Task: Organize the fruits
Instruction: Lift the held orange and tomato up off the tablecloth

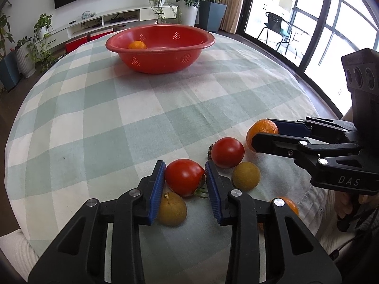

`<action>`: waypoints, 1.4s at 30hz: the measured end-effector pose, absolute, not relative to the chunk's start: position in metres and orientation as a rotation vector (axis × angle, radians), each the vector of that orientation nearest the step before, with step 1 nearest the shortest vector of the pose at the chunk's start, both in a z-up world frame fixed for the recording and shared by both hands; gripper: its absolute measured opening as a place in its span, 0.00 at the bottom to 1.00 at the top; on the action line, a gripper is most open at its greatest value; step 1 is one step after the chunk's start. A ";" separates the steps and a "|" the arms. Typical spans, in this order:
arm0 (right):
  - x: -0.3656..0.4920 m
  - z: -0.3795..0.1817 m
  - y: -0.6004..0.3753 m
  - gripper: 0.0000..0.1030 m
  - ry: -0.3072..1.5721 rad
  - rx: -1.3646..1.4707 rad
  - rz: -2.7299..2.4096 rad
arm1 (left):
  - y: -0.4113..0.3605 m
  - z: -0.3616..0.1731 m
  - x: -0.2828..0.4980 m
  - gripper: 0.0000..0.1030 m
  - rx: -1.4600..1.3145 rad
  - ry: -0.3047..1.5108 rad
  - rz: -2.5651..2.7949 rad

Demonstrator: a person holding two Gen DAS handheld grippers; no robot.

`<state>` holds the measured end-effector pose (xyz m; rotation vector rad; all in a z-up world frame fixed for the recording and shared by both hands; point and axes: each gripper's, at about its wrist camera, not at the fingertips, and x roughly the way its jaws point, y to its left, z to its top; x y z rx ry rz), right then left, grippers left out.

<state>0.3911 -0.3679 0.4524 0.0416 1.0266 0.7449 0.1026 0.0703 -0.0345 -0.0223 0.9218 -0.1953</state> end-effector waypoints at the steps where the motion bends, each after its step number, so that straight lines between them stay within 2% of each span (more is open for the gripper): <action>1: 0.391 0.453 -0.368 0.40 1.026 0.043 0.746 | 0.071 -0.034 0.103 0.31 -0.027 0.921 -0.196; 42: 0.394 0.458 -0.374 0.40 1.020 0.100 0.741 | 0.082 -0.019 0.098 0.31 -0.091 0.871 -0.208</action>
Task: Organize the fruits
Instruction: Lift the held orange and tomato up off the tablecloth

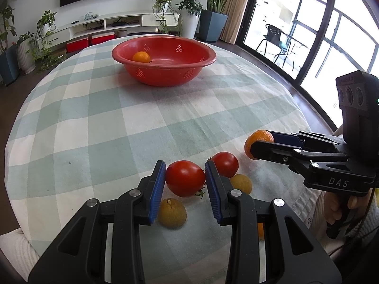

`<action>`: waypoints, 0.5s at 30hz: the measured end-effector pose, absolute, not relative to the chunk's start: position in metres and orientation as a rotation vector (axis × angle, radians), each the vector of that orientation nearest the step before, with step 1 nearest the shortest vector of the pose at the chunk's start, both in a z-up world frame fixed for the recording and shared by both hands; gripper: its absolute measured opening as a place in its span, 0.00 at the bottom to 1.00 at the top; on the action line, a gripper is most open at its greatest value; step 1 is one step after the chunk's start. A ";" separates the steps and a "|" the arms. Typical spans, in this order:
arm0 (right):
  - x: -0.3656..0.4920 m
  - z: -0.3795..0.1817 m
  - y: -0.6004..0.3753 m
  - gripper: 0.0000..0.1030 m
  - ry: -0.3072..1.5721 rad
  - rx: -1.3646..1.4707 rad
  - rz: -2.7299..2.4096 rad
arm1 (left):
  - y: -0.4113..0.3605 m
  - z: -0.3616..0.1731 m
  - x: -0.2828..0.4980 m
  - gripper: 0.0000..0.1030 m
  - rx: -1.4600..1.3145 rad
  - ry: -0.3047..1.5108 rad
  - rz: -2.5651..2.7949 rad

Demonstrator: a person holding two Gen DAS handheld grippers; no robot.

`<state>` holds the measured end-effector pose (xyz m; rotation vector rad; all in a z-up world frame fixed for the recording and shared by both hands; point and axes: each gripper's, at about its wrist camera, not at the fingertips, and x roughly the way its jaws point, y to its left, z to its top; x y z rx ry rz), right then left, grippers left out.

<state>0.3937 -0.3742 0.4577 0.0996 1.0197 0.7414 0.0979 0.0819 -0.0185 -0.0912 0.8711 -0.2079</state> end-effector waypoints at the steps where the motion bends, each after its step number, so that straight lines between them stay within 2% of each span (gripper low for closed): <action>1: 0.394 0.458 -0.374 0.40 1.020 0.099 0.742 | 0.082 -0.018 0.098 0.31 -0.093 0.870 -0.207; 15: 0.398 0.467 -0.373 0.40 1.009 0.114 0.750 | 0.086 -0.007 0.104 0.31 -0.112 0.852 -0.213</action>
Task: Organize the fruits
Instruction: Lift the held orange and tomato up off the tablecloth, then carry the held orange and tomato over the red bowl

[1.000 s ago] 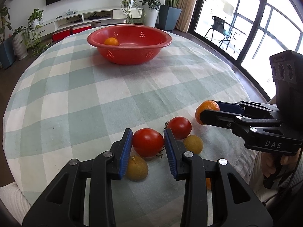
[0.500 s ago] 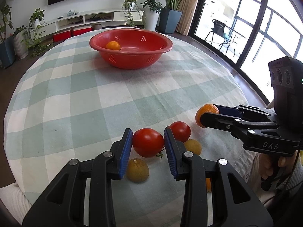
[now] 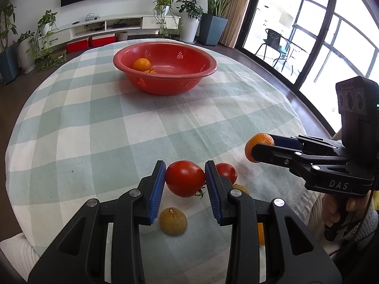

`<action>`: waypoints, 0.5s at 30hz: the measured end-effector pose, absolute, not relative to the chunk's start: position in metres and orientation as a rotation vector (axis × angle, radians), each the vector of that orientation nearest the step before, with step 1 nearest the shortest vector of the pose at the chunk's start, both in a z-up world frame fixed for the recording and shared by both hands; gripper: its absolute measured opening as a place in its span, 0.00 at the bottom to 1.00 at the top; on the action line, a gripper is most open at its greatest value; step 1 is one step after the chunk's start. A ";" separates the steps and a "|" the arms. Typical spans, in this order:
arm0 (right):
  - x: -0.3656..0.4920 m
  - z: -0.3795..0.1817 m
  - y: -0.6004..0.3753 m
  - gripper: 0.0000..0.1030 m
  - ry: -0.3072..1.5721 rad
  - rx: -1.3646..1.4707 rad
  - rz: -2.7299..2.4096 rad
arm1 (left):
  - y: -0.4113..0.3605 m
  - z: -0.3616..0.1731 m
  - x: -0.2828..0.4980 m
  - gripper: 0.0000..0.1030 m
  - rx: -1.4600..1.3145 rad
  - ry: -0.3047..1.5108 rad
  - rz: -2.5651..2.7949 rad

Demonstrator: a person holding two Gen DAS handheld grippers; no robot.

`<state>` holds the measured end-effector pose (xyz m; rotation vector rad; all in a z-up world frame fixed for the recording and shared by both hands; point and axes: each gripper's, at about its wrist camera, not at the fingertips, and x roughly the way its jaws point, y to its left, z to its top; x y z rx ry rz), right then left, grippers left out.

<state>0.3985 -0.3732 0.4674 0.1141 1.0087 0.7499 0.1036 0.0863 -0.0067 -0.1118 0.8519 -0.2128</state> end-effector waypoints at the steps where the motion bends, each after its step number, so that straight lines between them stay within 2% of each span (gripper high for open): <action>1: 0.399 0.468 -0.373 0.40 1.007 0.117 0.751 | 0.087 -0.006 0.105 0.31 -0.112 0.849 -0.213; 15: 0.412 0.482 -0.370 0.40 0.989 0.120 0.761 | 0.090 0.003 0.115 0.31 -0.131 0.839 -0.216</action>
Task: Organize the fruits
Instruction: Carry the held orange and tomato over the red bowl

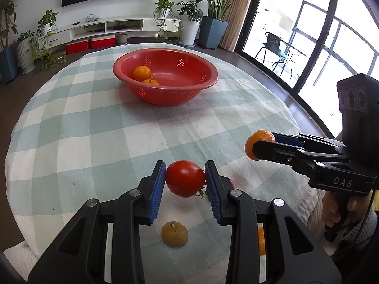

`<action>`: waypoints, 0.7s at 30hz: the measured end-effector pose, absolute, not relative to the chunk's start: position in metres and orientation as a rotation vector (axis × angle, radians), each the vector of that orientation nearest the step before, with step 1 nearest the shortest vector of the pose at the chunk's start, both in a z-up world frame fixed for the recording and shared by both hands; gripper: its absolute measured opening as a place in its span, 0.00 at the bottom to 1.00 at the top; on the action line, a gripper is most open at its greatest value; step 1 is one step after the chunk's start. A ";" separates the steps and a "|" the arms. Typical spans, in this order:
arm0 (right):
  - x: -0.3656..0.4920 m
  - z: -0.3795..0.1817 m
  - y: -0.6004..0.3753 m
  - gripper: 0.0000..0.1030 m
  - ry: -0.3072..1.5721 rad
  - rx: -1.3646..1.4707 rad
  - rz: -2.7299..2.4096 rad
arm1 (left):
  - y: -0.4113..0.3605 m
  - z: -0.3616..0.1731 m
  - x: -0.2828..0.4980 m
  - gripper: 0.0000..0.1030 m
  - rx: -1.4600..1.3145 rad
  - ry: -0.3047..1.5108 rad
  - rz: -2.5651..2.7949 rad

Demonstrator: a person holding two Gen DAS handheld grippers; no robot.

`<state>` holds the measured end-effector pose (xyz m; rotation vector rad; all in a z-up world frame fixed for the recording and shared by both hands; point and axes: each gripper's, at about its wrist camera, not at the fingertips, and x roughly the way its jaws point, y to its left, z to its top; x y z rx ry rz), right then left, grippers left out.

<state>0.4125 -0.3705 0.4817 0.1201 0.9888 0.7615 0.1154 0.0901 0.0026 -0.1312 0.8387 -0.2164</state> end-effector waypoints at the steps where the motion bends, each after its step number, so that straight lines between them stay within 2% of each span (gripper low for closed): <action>1: 0.414 0.482 -0.370 0.40 0.989 0.120 0.762 | 0.091 0.003 0.116 0.31 -0.133 0.838 -0.217; 21: 0.430 0.490 -0.362 0.40 0.986 0.122 0.768 | 0.097 0.010 0.133 0.31 -0.146 0.825 -0.222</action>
